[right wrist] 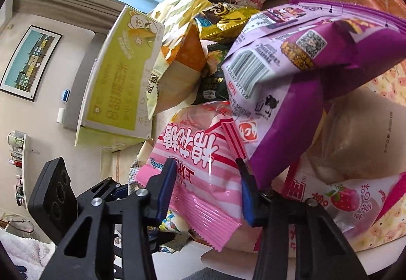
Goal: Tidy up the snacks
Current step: 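Grasp a blue-white printed bag with the left tool while the right tool grasps a pink bag, then carry both bags over the cardboard box and open both tools to drop them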
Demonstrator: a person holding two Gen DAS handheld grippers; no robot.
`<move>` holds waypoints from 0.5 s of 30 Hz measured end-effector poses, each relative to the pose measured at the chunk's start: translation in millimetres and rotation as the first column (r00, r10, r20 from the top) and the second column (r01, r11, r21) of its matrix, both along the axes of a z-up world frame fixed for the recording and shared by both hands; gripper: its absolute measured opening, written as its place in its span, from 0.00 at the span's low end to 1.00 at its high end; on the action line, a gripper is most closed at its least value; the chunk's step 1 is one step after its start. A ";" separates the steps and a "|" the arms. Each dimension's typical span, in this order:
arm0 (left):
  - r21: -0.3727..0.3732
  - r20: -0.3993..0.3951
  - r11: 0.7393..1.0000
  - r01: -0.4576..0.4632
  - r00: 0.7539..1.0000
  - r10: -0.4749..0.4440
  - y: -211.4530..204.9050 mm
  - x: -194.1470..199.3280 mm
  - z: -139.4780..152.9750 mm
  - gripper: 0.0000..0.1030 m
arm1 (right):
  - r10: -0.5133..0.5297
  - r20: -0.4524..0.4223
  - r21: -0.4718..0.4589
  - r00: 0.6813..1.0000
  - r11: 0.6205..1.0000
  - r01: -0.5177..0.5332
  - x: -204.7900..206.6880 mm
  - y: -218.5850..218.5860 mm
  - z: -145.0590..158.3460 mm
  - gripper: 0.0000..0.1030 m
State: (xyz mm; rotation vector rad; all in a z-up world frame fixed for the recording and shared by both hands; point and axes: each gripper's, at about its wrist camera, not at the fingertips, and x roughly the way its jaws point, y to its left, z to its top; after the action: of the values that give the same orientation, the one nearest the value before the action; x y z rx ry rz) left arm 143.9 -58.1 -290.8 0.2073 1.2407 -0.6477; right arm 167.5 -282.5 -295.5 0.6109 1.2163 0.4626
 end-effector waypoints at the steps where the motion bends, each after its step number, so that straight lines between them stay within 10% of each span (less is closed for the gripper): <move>1: 0.003 0.000 1.000 -0.006 1.000 0.006 3.9 -1.1 1.3 0.80 | -0.001 0.006 0.006 1.000 1.000 0.001 -1.8 -0.8 1.5 0.38; 15: 0.004 0.019 0.987 -0.162 0.987 0.162 40.3 -13.0 28.1 0.80 | 0.003 0.057 0.060 0.998 0.998 -0.007 -22.7 -7.7 25.5 0.32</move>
State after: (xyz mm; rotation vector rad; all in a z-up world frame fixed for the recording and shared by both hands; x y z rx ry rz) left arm 130.9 -17.8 -262.7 0.1148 1.2279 -0.5007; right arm 144.9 -290.3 -270.1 0.6424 1.1532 0.5192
